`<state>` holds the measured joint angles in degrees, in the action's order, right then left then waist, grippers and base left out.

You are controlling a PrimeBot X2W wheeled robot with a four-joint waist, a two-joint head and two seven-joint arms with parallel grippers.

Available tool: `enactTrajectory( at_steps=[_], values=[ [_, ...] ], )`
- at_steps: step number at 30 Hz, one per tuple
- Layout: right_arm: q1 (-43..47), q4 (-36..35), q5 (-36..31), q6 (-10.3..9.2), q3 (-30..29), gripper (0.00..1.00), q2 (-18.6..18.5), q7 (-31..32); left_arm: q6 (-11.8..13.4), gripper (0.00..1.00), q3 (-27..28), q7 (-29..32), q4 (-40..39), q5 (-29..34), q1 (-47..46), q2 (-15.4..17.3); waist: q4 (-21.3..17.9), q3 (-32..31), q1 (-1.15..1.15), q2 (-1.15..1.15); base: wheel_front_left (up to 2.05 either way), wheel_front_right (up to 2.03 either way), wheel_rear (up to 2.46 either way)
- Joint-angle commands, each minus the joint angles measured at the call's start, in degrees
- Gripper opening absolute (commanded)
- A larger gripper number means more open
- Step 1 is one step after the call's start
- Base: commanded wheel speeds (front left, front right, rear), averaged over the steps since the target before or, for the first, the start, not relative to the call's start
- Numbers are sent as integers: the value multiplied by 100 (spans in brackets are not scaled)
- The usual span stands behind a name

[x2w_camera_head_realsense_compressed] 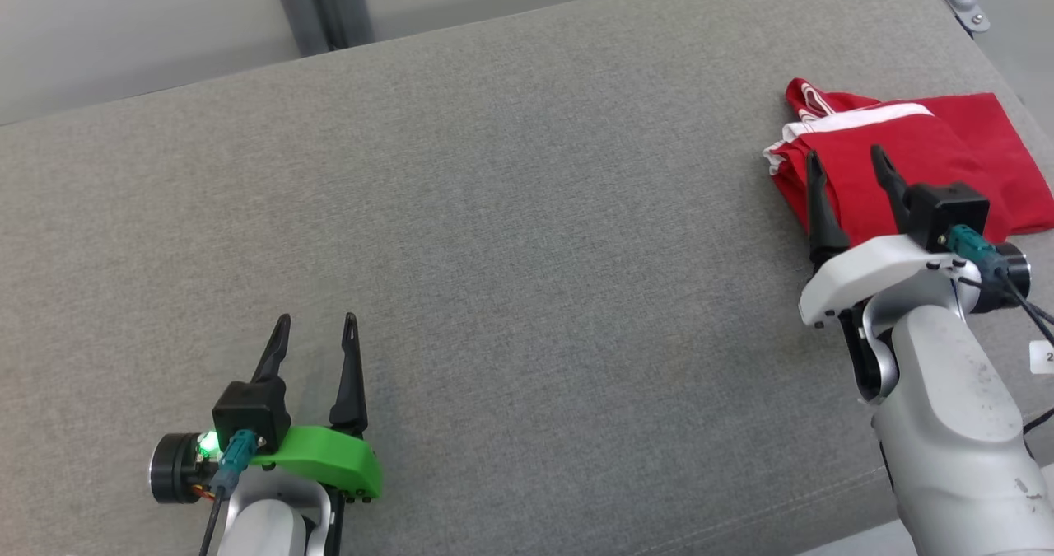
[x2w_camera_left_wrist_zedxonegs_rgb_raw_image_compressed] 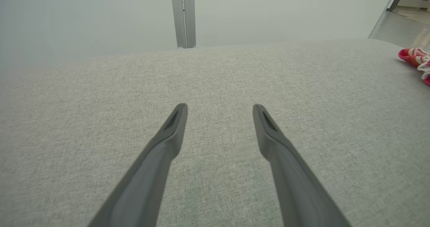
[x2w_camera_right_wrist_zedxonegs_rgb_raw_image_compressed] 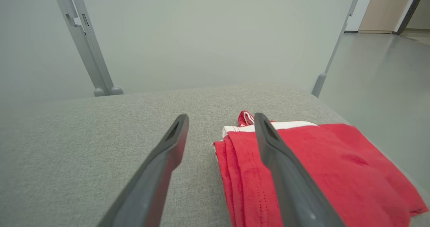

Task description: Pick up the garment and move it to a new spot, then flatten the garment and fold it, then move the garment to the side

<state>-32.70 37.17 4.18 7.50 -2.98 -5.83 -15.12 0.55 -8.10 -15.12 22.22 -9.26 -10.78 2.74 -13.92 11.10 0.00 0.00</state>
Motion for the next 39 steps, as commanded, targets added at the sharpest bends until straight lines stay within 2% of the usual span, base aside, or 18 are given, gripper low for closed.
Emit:
enactTrajectory(
  at_steps=[1, 12, 24, 34, 37, 38, 39],
  values=[
    [180, -95, 71, -3, 51, 100, 10, 1, 59, 100, 9, 0, -28, -22, 86, 33, 176, -137, 0, 0, 0, 0, 0],
    [1033, -588, 190, -3, 253, 100, 182, 1, 245, 100, 94, 0, -35, -117, 318, 31, 679, -456, 0, 0, 0, 0, 0],
    [1543, -656, 247, -3, 452, 100, 276, 1, 395, 100, 171, 0, 77, -106, 552, 32, 1024, -871, 0, 0, 0, 0, 0],
    [1539, -579, 454, -3, 623, 100, 285, 2, 290, 100, 276, 0, 29, -299, 675, 32, 1039, -997, 0, 0, 0, 0, 0],
    [1522, -573, 449, -3, 643, 100, 288, 2, 175, 100, 288, 0, -45, -404, 684, 32, 1021, -1010, 0, 0, 0, 0, 0],
    [1521, -576, 480, -1, 629, 0, 295, 23, 160, 0, 288, 22, -64, -461, 688, 23, 1020, -1012, 0, 0, 0, 0, 0],
    [1526, -565, 433, 0, 629, 0, 296, 0, 165, 0, 268, 1, -15, -432, 630, -3, 1021, -1013, 0, 0, 0, 0, 0]
  ],
)
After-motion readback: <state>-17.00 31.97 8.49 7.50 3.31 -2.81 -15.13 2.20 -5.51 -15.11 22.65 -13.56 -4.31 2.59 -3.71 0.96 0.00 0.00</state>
